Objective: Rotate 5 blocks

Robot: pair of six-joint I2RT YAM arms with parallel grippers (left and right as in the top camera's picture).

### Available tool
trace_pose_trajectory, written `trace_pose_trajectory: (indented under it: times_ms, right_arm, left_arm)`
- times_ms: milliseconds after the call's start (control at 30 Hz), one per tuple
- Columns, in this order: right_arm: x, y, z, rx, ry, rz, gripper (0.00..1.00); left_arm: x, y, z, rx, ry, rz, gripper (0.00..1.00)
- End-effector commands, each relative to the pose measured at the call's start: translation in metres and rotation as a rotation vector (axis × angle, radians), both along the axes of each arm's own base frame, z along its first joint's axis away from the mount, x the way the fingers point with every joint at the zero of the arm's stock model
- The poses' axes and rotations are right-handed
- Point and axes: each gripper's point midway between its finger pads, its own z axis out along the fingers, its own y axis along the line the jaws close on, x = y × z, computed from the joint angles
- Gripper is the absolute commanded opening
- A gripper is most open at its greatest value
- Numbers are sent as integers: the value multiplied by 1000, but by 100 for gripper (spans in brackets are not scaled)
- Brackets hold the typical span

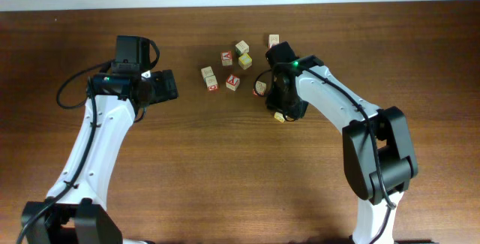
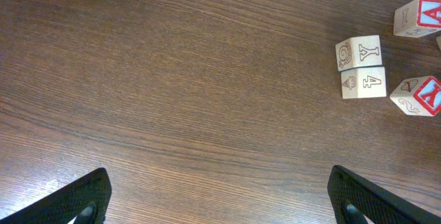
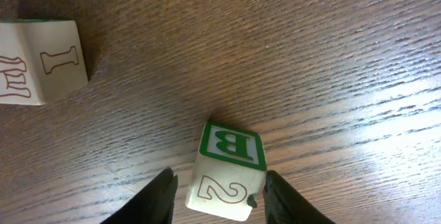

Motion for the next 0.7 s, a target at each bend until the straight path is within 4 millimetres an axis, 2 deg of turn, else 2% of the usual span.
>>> trace_pose_trajectory:
  times_ms: [0,267,400,667]
  right_arm:
    - [-1,-1,-1,-9,2,-1,41]
    - [-2,1,-2,-5,4,26,41]
    - [-4,4,-8,8,23,57,49]
    - [-2,5,-12,12,20,76,48]
  left_arm:
    - [5,4,7,7,-22,20,99]
    - [5,4,7,7,-21,20,99]
    - [5,4,7,7,-22,20,99]
    - [5,4,7,7,-21,20,99]
